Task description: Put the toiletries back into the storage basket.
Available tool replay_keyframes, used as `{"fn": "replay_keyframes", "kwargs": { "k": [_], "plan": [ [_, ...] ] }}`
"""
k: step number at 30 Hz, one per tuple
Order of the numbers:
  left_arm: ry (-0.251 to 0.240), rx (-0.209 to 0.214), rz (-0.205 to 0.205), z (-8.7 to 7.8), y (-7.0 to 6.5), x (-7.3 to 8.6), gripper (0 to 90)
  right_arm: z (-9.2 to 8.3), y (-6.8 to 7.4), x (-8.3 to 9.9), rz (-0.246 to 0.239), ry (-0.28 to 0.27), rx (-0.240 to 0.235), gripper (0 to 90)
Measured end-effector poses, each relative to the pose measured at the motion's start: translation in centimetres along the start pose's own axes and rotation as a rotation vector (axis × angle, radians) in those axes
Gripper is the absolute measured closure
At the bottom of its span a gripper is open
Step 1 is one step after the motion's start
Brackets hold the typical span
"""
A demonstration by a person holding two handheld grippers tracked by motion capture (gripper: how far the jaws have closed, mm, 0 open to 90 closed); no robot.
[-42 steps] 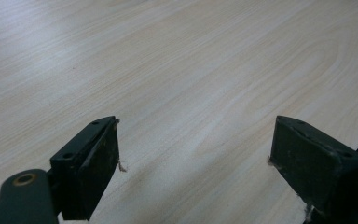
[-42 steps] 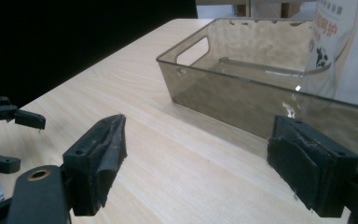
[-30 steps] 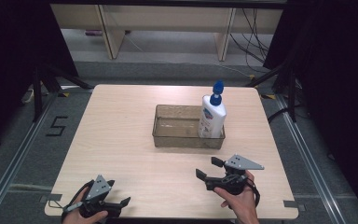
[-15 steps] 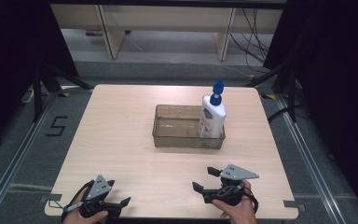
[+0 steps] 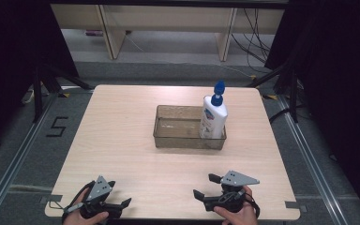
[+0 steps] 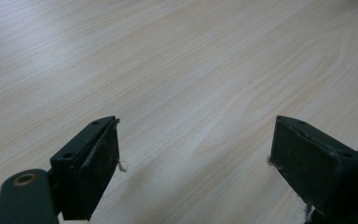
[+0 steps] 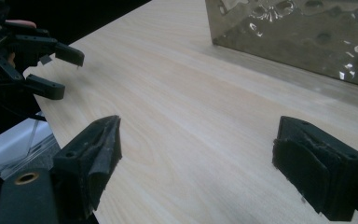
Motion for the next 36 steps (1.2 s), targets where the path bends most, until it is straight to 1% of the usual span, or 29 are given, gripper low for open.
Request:
{"fn": "replay_keyframes", "kwargs": {
  "k": [1,2,3,4,5,6,7,9,11,12,13,14,15,16,17,19,20,21,22,23,24,25,26,27,29,30,32,34,36],
  "plan": [
    [-0.003,-0.007,0.0,0.0,0.1,0.0,15.0,0.0,0.0,0.0,-0.005,-0.007,-0.011,15.5],
    [0.0,-0.009,0.001,0.0,0.1,0.0,15.0,0.0,0.0,0.1,-0.009,0.0,-0.013,15.5],
    [-0.002,-0.007,0.0,0.0,0.0,0.0,15.0,0.0,0.0,0.1,-0.011,-0.007,-0.015,15.5],
    [-0.001,-0.008,0.002,0.0,0.1,0.0,15.0,-0.1,0.3,0.4,0.019,0.013,-0.013,15.5],
    [-0.001,-0.008,0.003,0.0,0.1,0.0,14.9,0.0,0.1,0.3,-0.016,-0.005,-0.014,15.5],
    [-0.003,-0.002,-0.001,0.0,0.0,0.0,14.9,-0.1,0.2,0.5,0.001,0.01,-0.014,15.5],
    [-0.003,-0.003,0.0,0.0,0.0,0.0,15.0,-0.2,0.2,0.6,-0.004,0.021,-0.001,15.5],
    [-0.002,-0.003,-0.001,0.0,0.0,0.0,14.9,0.1,0.2,0.7,-0.012,0.001,-0.008,15.5],
    [-0.006,-0.001,0.0,0.1,0.0,0.0,14.9,-0.1,0.3,0.9,-0.009,0.03,-0.009,15.5],
    [-0.006,-0.001,-0.001,0.1,0.0,0.0,15.0,-0.2,0.1,0.9,-0.025,0.032,0.002,15.5],
    [-0.003,-0.005,-0.002,0.0,0.0,0.0,15.0,-0.2,0.3,1.1,-0.007,0.042,0.004,15.5],
    [0.0,-0.004,-0.004,0.0,0.0,0.0,15.0,0.0,0.2,1.1,-0.018,0.025,-0.007,15.5],
    [-0.003,-0.004,-0.003,0.1,-0.1,0.0,15.0,-0.1,0.3,1.1,-0.017,0.028,-0.005,15.5],
    [0.0,-0.003,0.002,0.0,0.0,0.0,15.0,-0.5,0.6,1.3,0.019,0.05,-0.007,15.5],
    [-0.001,-0.004,0.001,0.0,0.0,0.0,15.0,-0.4,0.4,1.3,-0.007,0.044,-0.009,15.5],
    [-0.001,-0.004,0.001,0.0,0.0,0.0,15.0,-0.4,0.3,1.3,-0.029,0.038,-0.005,15.5],
    [-0.001,-0.004,0.001,0.0,0.0,0.0,15.0,-0.5,0.7,1.4,-0.002,0.044,-0.015,15.5],
    [0.001,-0.007,0.004,0.0,0.0,0.0,15.0,-0.6,0.7,1.5,0.001,0.045,-0.012,15.5],
    [0.004,-0.01,0.006,0.0,0.1,0.1,15.0,-0.6,0.3,1.5,-0.04,0.052,0.004,15.5],
    [0.004,-0.01,0.007,0.0,0.1,0.1,15.0,-0.6,0.4,1.6,-0.041,0.05,0.001,15.5],
    [0.002,-0.009,0.005,0.1,0.0,0.0,15.0,-0.6,0.6,1.7,-0.016,0.056,-0.005,15.5],
    [0.008,-0.011,0.012,0.0,0.1,0.1,15.0,-0.6,0.7,1.8,-0.015,0.053,-0.006,15.5],
    [0.009,-0.011,0.013,0.0,0.1,0.1,15.0,-0.7,0.7,1.8,-0.024,0.066,-0.013,15.5],
    [0.008,-0.013,0.011,0.0,0.1,0.1,15.0,-0.8,0.6,1.8,-0.05,0.064,-0.003,15.5],
    [-0.002,-0.004,0.002,0.1,-0.1,0.0,15.0,-0.7,0.7,2.0,-0.057,0.066,-0.006,15.5],
    [-0.011,-0.004,-0.007,0.1,-0.1,0.0,15.0,-0.7,0.6,2.1,-0.075,0.077,0.001,15.5],
    [-0.01,-0.004,-0.005,0.1,-0.1,0.0,15.0,-0.8,0.6,2.0,-0.09,0.076,0.003,15.5],
    [-0.009,-0.004,-0.004,0.1,-0.1,0.0,15.0,-0.8,0.5,2.0,-0.099,0.082,0.008,15.5],
    [0.0,-0.007,0.008,0.0,-0.1,0.0,15.0,-0.8,0.6,2.0,-0.082,0.076,-0.004,15.5]
  ]
}}
Point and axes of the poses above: each handheld gripper's, and its own axes: z roughly forward along the jaws, x roughly out of its underside, y roughly to its left, the point moved 8 cm from there along z, roughly forward along the jaws, and after that the axes turned 3 degrees about -y, right-handed, at the moved point
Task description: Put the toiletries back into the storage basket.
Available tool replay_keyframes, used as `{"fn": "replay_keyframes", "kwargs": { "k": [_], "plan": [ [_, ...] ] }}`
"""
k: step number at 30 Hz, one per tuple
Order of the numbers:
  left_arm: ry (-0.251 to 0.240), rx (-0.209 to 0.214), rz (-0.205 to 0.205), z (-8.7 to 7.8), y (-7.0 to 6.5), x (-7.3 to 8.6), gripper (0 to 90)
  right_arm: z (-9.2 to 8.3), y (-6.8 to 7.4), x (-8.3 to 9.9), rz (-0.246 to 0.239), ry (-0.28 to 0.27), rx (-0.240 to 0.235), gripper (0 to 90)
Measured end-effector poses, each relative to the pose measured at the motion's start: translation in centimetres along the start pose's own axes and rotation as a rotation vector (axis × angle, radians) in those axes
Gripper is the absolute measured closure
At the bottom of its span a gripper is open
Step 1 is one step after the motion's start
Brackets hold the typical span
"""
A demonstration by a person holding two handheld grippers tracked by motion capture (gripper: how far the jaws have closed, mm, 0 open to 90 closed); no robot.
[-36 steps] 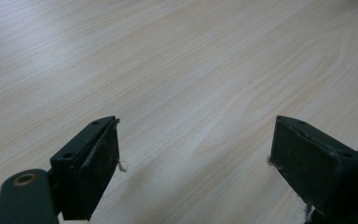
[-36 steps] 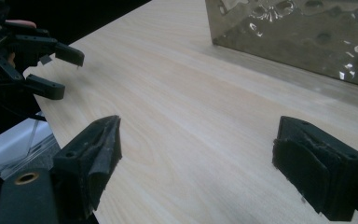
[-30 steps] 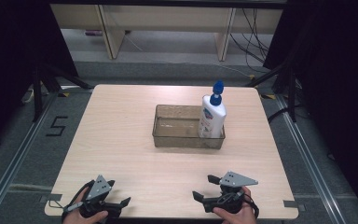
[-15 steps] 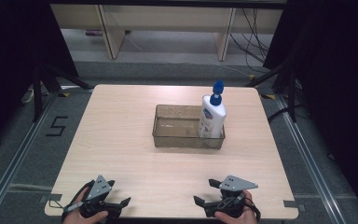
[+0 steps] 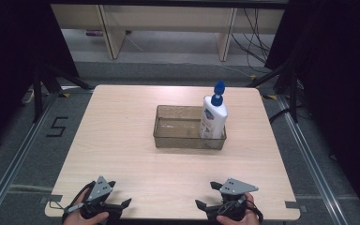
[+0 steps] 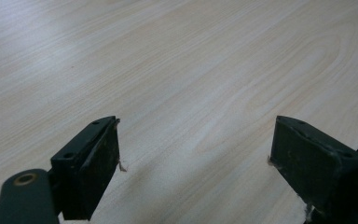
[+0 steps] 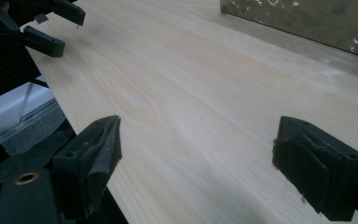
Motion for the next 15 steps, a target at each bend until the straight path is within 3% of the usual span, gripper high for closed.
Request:
{"fn": "replay_keyframes", "kwargs": {
  "k": [7,8,11,15],
  "plan": [
    [-0.011,0.006,-0.004,0.06,-0.2,-0.14,15.0,-0.1,-0.07,-0.04,-0.002,0.003,0.004,15.5],
    [0.009,-0.006,0.02,-0.01,0.07,-0.02,15.0,-0.16,-0.11,-0.05,-0.005,0.005,0.006,15.5],
    [0.025,-0.003,0.026,-0.17,0.05,0.01,15.0,-0.23,-0.24,-0.08,-0.007,0.001,0.011,15.5],
    [0.01,0.001,0.017,-0.16,-0.08,-0.11,15.0,-0.25,-0.43,-0.1,-0.016,-0.003,0.02,15.5]
  ]
}}
Point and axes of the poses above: each handheld gripper's, and its own axes: z roughly forward along the jaws, x roughly out of its underside, y roughly to its left, the point moved 8 cm from there along z, roughly forward along the jaws, and after that the axes turned 3 degrees about -y, right-handed, at the moved point
